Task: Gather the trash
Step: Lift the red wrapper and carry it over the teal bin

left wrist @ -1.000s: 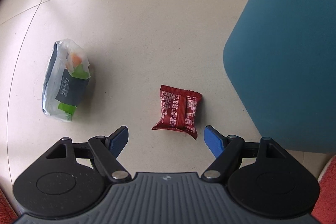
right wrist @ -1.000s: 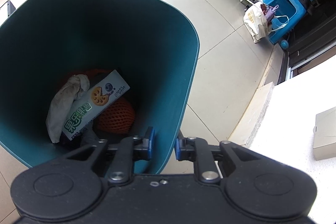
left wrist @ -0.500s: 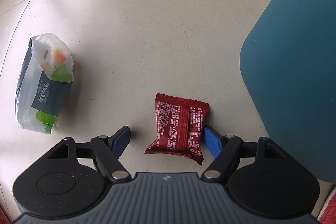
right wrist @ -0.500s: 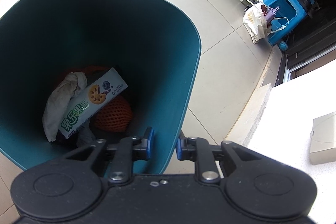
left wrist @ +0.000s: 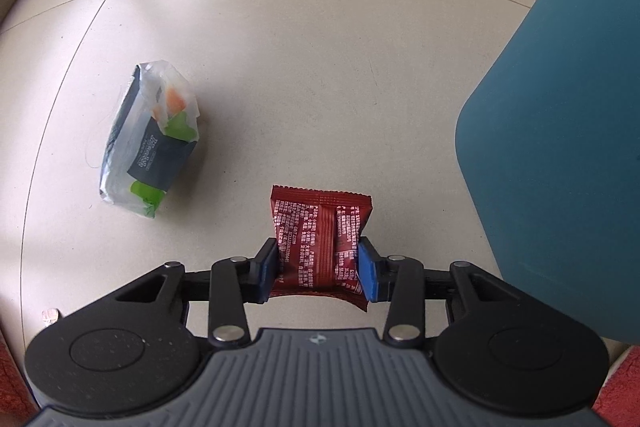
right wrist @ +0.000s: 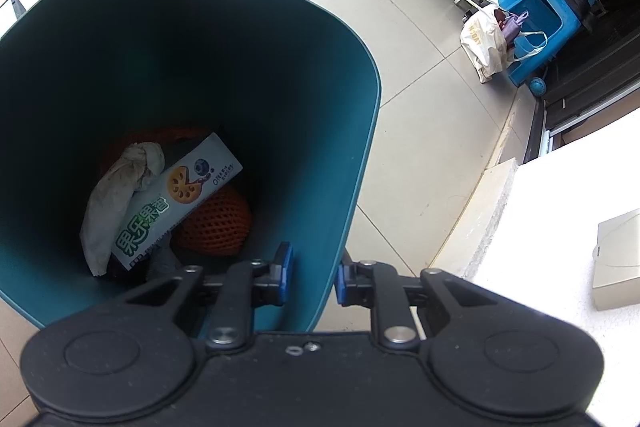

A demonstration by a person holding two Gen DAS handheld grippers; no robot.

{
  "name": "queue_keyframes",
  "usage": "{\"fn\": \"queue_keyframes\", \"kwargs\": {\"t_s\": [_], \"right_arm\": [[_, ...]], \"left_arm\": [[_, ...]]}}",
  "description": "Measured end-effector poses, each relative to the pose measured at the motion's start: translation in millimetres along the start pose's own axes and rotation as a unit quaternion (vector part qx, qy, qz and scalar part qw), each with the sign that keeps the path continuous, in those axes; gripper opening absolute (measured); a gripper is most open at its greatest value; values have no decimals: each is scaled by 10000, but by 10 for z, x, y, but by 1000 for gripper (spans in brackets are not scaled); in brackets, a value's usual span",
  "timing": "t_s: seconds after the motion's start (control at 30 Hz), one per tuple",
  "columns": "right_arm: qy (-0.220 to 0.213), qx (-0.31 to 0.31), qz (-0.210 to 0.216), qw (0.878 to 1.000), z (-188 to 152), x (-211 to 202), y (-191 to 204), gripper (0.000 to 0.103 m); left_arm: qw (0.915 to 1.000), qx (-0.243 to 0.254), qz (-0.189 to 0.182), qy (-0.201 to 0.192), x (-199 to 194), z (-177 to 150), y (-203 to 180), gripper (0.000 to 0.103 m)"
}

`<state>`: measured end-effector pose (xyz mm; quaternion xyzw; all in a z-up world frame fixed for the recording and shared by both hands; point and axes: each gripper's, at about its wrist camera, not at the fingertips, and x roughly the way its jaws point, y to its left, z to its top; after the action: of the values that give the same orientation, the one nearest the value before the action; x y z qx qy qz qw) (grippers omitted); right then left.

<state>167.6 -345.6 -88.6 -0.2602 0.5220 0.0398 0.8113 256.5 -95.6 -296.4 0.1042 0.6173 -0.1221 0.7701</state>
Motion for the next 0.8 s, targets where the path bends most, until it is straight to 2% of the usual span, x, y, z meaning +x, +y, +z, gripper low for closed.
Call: {"fn": "queue_keyframes", "kwargs": {"t_s": [0.4,0.6,0.8], "right_arm": [[-189,18,88,9998,-30,-62,45,17],[-325,67,453,9984,-29,-90,20,13],[-406,-12,710,9966,54,-118,124,12]], "left_arm": [[9983,-126,-106,-566,-1298,-171,62,40],[9949,-220,-103,-984,-2069,-264,60,40],[9920,-197,-41,-1244,-2629,-391,-49,40]]}}
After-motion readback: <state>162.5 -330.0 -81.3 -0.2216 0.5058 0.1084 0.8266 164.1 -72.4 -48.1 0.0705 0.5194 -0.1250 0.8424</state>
